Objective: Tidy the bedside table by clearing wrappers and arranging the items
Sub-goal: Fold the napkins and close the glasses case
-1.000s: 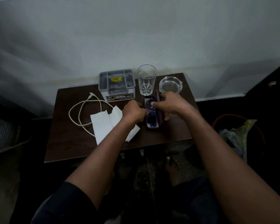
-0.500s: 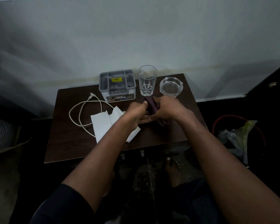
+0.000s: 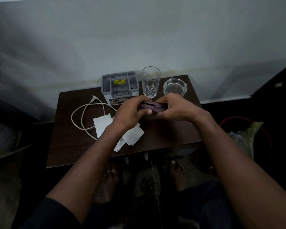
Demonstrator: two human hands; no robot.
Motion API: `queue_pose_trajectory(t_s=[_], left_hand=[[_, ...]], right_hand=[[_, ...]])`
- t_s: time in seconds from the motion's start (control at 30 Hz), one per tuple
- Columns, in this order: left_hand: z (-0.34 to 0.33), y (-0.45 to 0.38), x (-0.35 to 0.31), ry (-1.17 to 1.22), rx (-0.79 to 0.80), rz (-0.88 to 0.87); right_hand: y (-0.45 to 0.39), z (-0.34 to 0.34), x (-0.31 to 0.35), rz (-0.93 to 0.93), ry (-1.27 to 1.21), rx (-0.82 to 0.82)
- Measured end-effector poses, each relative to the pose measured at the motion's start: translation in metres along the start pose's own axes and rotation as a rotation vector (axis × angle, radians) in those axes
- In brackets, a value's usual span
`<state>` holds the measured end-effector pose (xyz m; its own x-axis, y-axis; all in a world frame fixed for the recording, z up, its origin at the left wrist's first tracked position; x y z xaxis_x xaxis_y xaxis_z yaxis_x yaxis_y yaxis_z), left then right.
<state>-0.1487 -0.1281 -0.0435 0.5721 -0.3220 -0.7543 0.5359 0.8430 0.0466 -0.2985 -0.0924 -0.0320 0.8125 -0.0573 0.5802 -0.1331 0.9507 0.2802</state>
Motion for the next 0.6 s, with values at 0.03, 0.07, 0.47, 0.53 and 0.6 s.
queue_pose_trajectory(t_s=[0.03, 0.07, 0.47, 0.53, 0.6], left_hand=[[0.002, 0.001, 0.001, -0.010, -0.009, -0.003], [0.004, 0.002, 0.002, -0.026, -0.021, -0.008], [-0.001, 0.006, 0.006, -0.110, -0.044, -0.003], [-0.008, 0.007, 0.008, -0.131, -0.058, 0.021], [-0.015, 0.009, 0.006, -0.159, -0.075, 0.033]], right_hand=[[-0.001, 0.001, 0.003, 0.022, 0.010, -0.024], [-0.002, 0.001, 0.006, 0.043, 0.028, -0.045], [-0.012, -0.002, 0.014, 0.094, 0.208, -0.116], [-0.013, -0.004, 0.007, 0.050, 0.225, -0.103], [-0.014, -0.008, 0.000, 0.014, 0.247, -0.064]])
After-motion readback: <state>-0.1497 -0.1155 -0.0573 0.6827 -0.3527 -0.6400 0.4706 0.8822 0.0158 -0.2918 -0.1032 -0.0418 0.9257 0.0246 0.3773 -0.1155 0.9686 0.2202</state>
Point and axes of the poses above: each hand's wrist, its own y-axis away from the middle knuckle, its own z-axis out of the back of the hand, x = y × z, the point moved 9 cm from there along -y, towards the middle knuckle, and after that the axes turned 3 degrees about y, right-handed, at the moved point
